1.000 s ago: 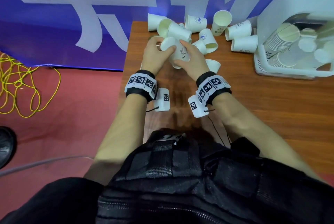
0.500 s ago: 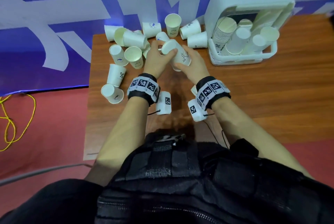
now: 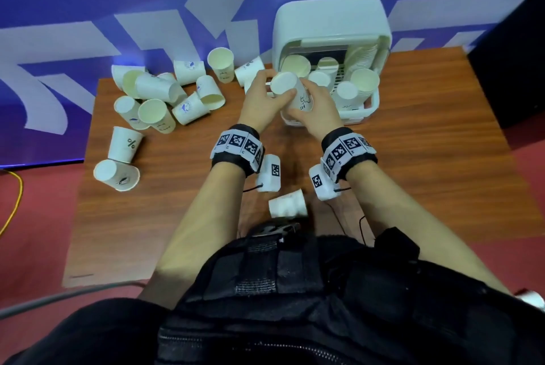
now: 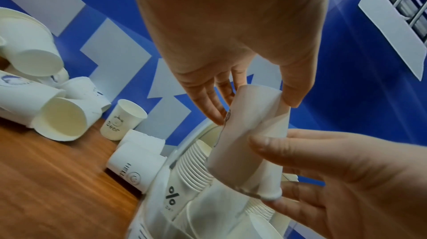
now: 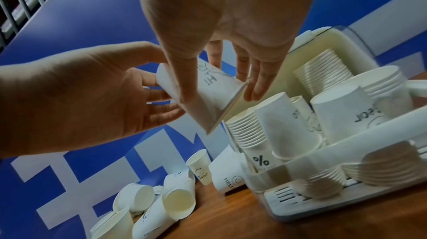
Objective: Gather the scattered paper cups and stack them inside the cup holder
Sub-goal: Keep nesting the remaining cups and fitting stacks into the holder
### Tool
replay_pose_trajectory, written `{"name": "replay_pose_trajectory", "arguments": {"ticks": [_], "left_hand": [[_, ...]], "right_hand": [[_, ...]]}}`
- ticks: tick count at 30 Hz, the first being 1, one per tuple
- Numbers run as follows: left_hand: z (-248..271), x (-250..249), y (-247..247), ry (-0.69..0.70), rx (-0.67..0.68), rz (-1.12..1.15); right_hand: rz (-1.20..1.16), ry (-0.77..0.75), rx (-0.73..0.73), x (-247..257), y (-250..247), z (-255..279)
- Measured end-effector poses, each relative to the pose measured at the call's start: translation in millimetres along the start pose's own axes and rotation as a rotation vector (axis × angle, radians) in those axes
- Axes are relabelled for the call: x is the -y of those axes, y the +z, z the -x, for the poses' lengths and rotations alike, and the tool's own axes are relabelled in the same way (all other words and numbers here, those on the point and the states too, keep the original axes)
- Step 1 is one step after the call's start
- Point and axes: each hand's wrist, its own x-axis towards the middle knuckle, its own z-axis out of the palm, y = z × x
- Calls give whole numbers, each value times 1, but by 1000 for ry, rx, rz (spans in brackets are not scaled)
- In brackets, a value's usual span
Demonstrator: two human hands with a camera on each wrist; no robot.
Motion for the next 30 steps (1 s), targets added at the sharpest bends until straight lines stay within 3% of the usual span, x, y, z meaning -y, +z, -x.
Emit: {"name": "replay_pose_trajectory", "arguments": {"ticks": [13,24,30], "left_hand": [[-40,-39,83,124,25,19],[-62,-24,112,310,35,-230],[-72,-6,116,332,1,-316]], "right_hand": [[-82,-56,-160,-44,-80,-39],[-117,-73,-201,-80,-83,-74],[-66,-86,-156,-89,-79,-87]]}}
